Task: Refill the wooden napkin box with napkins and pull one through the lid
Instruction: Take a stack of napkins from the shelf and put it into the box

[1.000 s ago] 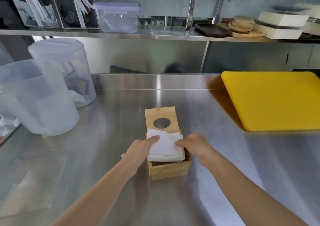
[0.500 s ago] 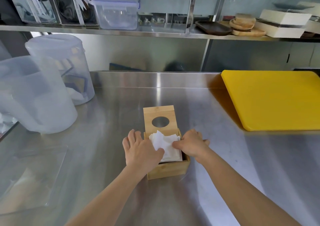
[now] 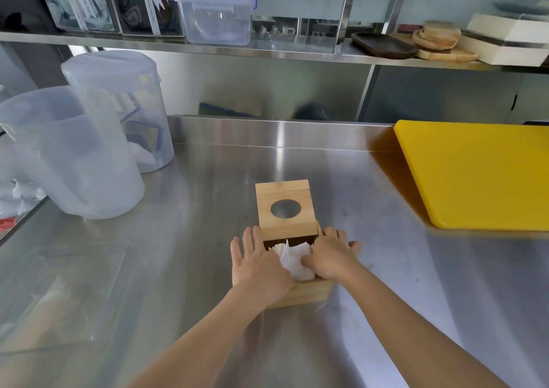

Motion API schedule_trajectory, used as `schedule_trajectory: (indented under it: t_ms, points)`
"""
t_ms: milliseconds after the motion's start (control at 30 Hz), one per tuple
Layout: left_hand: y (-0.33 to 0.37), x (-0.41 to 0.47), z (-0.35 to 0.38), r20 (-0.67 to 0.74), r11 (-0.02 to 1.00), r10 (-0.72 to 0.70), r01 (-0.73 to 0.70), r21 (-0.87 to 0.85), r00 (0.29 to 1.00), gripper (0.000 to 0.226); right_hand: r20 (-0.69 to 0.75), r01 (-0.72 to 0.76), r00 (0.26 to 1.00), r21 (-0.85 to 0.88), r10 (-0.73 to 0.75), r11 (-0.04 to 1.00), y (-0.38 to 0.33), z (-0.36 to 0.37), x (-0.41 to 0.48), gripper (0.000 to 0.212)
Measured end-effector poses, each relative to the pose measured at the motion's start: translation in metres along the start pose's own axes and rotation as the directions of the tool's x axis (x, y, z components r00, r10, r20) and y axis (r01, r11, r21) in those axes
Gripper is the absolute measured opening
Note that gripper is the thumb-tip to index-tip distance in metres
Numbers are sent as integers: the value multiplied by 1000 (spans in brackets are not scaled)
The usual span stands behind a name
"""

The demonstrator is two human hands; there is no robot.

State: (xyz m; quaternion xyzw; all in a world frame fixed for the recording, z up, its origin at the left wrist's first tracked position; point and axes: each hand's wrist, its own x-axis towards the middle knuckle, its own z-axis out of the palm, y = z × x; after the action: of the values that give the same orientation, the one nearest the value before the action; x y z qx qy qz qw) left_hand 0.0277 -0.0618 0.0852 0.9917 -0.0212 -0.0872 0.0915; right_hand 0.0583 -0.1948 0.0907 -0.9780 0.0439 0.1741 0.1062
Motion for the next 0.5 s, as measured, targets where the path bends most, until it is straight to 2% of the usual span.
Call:
schedule_trajectory:
  t_ms: [100,233,333,400,500]
  points:
    - [2,1,5,-4,999,-10,10,38,1000,37,-20,-10,1000,-36,10,999,-1,2,4,25]
    - [-1,0,12,-119,999,-41,39,-20,992,46,-63,-1,998,-67,-3,998,1,10,5,26]
    - [-6,-3,15,-230,995,-23,1,-98,973,43,-195,16,980,-156,-47,988,2,16,-1,14]
    - [-9,-5,12,-339,983,-8,-55,-175,941,39,-295,34,950,-217,-99,976,2,17,-5,6]
    - [-14,-2,2,-432,944,146,-256,-208,890,26,-475,68,862,-238,-177,969,5,15,-8,21]
